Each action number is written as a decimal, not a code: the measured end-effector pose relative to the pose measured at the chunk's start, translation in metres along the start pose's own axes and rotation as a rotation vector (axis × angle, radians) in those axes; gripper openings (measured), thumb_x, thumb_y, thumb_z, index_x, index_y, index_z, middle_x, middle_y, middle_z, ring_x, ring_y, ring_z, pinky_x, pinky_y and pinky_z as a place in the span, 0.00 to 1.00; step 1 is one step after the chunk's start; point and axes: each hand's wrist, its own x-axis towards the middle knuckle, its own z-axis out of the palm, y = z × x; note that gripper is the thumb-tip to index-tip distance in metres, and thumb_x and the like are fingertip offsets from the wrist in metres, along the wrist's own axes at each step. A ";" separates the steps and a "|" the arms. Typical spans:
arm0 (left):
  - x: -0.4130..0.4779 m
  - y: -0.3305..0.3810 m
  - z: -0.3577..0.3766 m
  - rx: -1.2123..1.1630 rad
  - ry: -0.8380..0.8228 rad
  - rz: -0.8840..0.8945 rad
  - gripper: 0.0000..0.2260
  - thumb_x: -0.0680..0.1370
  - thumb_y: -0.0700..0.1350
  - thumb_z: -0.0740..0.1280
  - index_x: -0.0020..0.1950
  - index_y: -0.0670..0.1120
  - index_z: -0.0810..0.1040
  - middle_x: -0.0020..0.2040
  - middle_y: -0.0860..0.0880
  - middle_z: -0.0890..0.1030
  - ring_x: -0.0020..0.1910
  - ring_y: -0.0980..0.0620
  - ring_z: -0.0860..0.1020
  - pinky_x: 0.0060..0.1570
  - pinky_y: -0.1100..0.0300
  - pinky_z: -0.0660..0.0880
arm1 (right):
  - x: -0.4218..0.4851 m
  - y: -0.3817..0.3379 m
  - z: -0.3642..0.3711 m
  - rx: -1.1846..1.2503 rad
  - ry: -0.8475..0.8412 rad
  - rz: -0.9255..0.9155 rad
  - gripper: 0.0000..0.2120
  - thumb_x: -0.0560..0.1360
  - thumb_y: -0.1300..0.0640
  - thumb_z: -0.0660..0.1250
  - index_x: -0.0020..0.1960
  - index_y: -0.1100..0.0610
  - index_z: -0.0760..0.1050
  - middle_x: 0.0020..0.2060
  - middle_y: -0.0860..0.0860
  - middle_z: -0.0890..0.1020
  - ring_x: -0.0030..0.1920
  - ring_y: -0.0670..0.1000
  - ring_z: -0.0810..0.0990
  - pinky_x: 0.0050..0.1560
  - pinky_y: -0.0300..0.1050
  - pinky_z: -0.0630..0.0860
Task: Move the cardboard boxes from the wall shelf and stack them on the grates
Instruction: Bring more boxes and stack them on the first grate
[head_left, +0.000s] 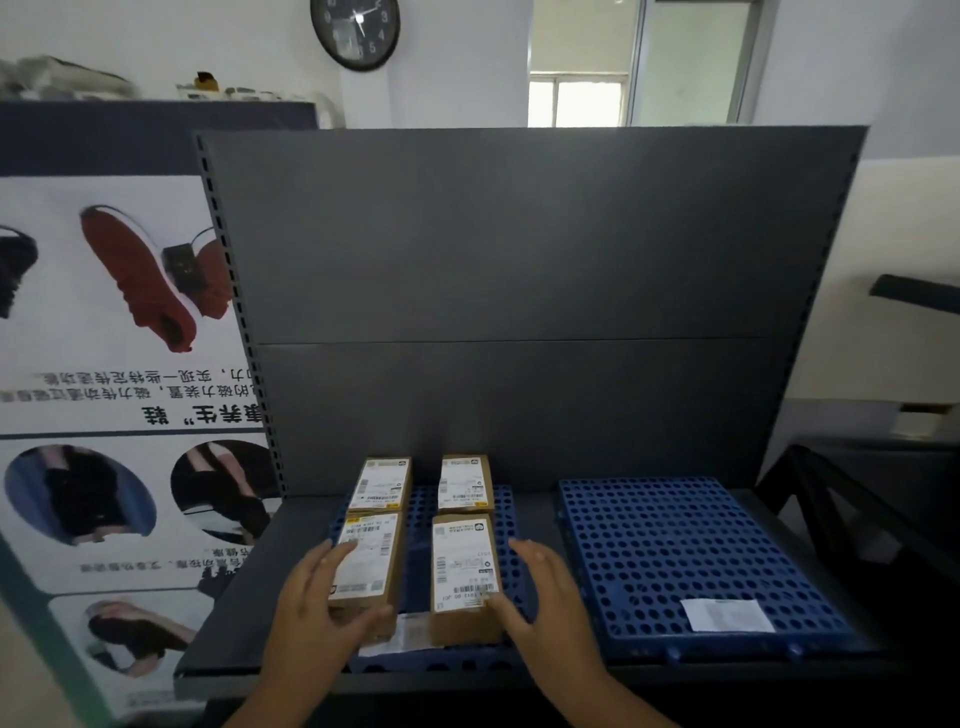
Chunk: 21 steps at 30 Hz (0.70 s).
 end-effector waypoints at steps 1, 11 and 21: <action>0.004 0.008 0.000 -0.001 0.014 0.032 0.34 0.64 0.63 0.75 0.67 0.65 0.67 0.73 0.51 0.66 0.72 0.48 0.63 0.69 0.45 0.64 | 0.003 -0.001 -0.007 -0.013 0.031 0.001 0.26 0.76 0.39 0.65 0.68 0.31 0.56 0.72 0.39 0.62 0.71 0.43 0.61 0.70 0.40 0.61; 0.049 0.115 0.025 -0.059 -0.010 0.313 0.37 0.68 0.68 0.68 0.74 0.57 0.66 0.75 0.52 0.66 0.73 0.51 0.63 0.70 0.48 0.63 | 0.011 0.005 -0.103 -0.147 0.273 -0.024 0.30 0.76 0.36 0.61 0.75 0.35 0.54 0.75 0.39 0.59 0.73 0.42 0.57 0.70 0.42 0.60; 0.063 0.262 0.091 -0.267 -0.142 0.600 0.36 0.70 0.70 0.65 0.76 0.62 0.60 0.77 0.55 0.61 0.75 0.54 0.58 0.70 0.51 0.60 | -0.048 -0.007 -0.240 -0.265 0.586 -0.008 0.31 0.74 0.37 0.65 0.74 0.41 0.61 0.73 0.43 0.65 0.72 0.44 0.61 0.71 0.45 0.64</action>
